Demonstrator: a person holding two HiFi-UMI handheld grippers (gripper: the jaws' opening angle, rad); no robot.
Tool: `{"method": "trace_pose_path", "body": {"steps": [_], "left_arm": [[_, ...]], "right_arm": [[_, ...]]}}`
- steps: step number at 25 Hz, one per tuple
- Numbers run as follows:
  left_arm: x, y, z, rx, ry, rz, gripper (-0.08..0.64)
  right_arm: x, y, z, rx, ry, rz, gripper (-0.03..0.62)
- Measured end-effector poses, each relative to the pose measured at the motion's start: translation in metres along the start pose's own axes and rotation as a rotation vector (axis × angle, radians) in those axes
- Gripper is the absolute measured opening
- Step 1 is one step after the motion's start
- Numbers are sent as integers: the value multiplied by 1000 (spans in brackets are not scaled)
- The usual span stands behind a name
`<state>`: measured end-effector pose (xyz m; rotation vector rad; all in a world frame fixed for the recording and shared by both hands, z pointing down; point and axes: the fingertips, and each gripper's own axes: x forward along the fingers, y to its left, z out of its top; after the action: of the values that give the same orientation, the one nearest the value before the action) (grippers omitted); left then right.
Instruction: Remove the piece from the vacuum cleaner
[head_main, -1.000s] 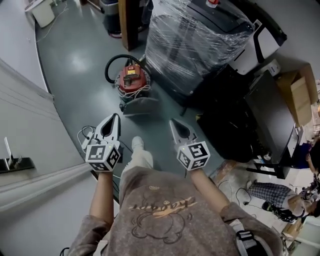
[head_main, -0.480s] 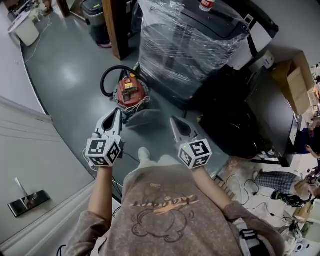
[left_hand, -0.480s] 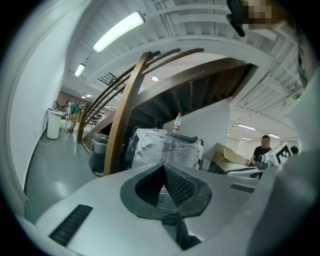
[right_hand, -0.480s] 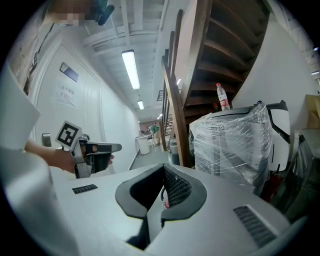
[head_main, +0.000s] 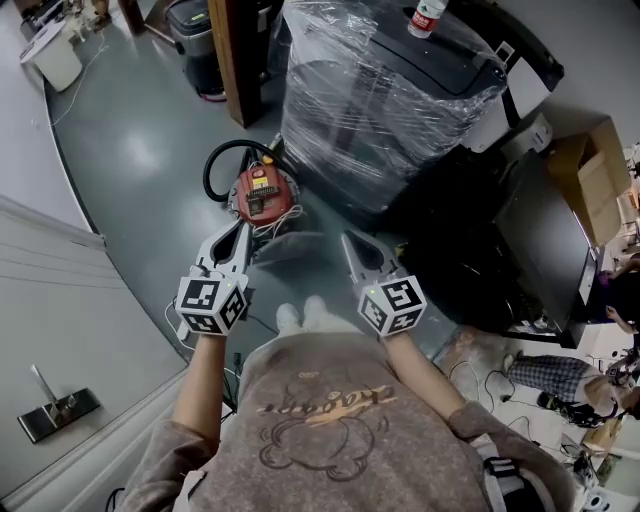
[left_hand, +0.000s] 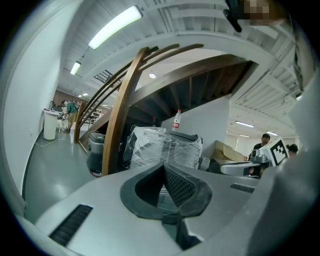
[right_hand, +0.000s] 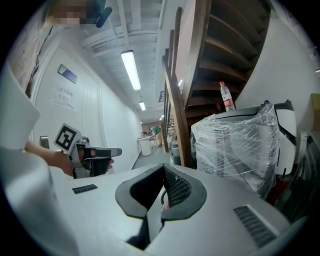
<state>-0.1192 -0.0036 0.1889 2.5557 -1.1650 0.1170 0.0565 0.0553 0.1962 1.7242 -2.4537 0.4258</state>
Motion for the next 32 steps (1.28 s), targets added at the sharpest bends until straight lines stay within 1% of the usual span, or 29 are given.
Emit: {"method": "trace_pose_path", "body": {"steps": [4, 11, 13, 14, 15, 19, 21, 23, 26, 29, 32], "left_arm": [[7, -1, -2, -14, 15, 6, 3], [19, -12, -1, -1, 8, -13, 8], [21, -14, -4, -7, 15, -32, 101], [23, -15, -6, -9, 16, -41, 111], [24, -16, -7, -9, 16, -47, 136], [29, -14, -13, -5, 24, -58, 212], [32, -14, -18, 0, 46, -70, 276], [35, -12, -23, 5, 67, -82, 291], [44, -8, -31, 14, 91, -89, 293], [56, 0, -42, 20, 122, -99, 293], [69, 10, -61, 27, 163, -107, 292]], "right_arm": [[8, -9, 6, 5, -8, 35, 0], [18, -18, 2, 23, -16, 86, 0], [21, -19, -1, 27, -14, 103, 2], [22, -18, -2, 28, -14, 116, 5], [24, -18, -3, 27, -13, 133, 34], [33, -11, -8, 18, 1, 228, 229], [36, -10, -12, 2, 13, 256, 249], [42, -10, -16, -8, 28, 272, 250], [54, -12, -29, -16, 68, 298, 250], [67, -15, -54, -35, 134, 325, 250], [82, -23, -77, -39, 183, 327, 250]]}}
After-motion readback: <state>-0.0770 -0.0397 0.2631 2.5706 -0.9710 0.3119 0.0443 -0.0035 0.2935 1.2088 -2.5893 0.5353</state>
